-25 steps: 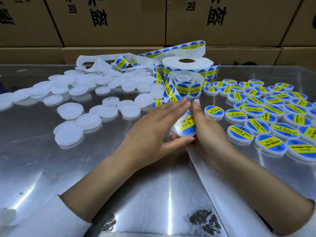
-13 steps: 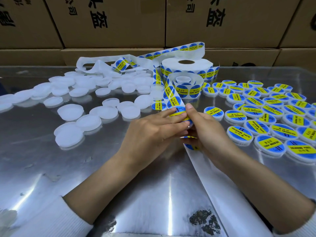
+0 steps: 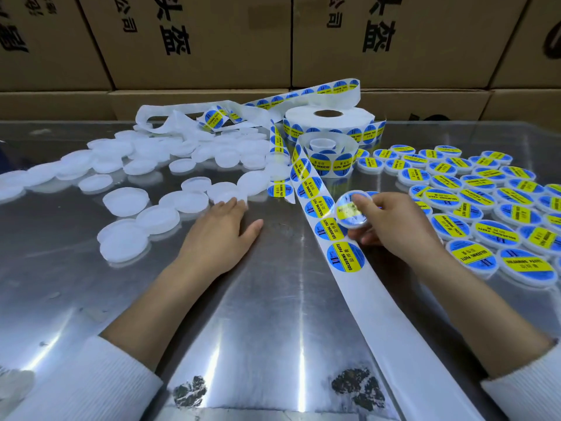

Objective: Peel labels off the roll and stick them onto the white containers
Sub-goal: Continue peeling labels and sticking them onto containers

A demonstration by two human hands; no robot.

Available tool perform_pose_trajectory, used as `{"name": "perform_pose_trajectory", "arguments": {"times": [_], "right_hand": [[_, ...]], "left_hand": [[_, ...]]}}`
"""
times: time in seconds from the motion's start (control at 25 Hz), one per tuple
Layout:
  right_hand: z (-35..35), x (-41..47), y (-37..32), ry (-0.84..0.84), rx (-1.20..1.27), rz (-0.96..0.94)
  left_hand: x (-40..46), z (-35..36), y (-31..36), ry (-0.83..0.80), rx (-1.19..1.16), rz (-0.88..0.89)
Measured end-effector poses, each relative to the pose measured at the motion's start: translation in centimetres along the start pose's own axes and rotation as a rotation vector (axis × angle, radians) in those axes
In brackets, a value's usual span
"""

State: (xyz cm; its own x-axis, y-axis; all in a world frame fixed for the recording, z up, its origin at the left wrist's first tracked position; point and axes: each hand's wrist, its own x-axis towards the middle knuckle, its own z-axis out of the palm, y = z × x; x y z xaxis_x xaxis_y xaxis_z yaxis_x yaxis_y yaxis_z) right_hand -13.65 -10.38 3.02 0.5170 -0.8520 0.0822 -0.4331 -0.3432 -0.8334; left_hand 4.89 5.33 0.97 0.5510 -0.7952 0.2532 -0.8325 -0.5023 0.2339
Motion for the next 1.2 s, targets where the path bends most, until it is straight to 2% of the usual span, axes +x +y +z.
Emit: {"name": "perform_pose_trajectory", "arguments": {"times": [0.12, 0.24, 0.36, 0.48, 0.64, 0.72, 0.8, 0.88, 0.96, 1.04, 1.12, 1.2], "right_hand": [[-0.7, 0.2, 0.5, 0.055, -0.289, -0.014], [-1.4, 0.3, 0.6, 0.116, -0.455, 0.022], [-1.5, -0.2, -0.1, 0.158, -0.447, -0.128], [-0.9, -0.8, -0.7, 0.038, -0.428, -0.224], [-1.1, -0.4, 0.0, 0.069, -0.627, -0.139], [-1.0, -0.2, 0.6, 0.023, -0.698, -0.057], [-0.7, 0.0, 0.9, -0.012, -0.651, -0.053], [-0.9, 0.3, 1.0, -0.025, -0.529, -0.156], [-1.5, 0.4, 0.6, -0.163, -0.336, -0.248], [-2.1, 0.6, 0.6, -0.411, -0.191, -0.255], [-2.6, 0.6, 0.8, -0.62, -0.221, -0.235], [-2.4, 0.6, 0.9, -0.665, -0.265, -0.241]], "left_hand": [[-0.2, -0.4, 0.2, 0.107, -0.12, 0.042], [-0.4, -0.5, 0.5, 0.114, -0.192, 0.053], [-0.4, -0.4, 0.7, 0.114, -0.221, 0.048], [-0.5, -0.6, 1.0, 0.174, -0.307, 0.071], [-0.5, -0.8, 1.4, 0.254, -0.45, 0.096], [-0.4, -0.7, 1.4, 0.254, -0.494, 0.067], [-0.4, -0.4, 1.2, 0.207, -0.505, 0.03], [-0.2, 0.0, 0.9, 0.143, -0.468, -0.004], [-0.2, 0.1, 0.7, 0.124, -0.429, -0.008], [-0.2, 0.2, 0.6, 0.131, -0.411, 0.009], [-0.2, 0.2, 0.7, 0.132, -0.39, 0.032], [-0.2, 0.3, 0.8, 0.124, -0.381, 0.063]]}}
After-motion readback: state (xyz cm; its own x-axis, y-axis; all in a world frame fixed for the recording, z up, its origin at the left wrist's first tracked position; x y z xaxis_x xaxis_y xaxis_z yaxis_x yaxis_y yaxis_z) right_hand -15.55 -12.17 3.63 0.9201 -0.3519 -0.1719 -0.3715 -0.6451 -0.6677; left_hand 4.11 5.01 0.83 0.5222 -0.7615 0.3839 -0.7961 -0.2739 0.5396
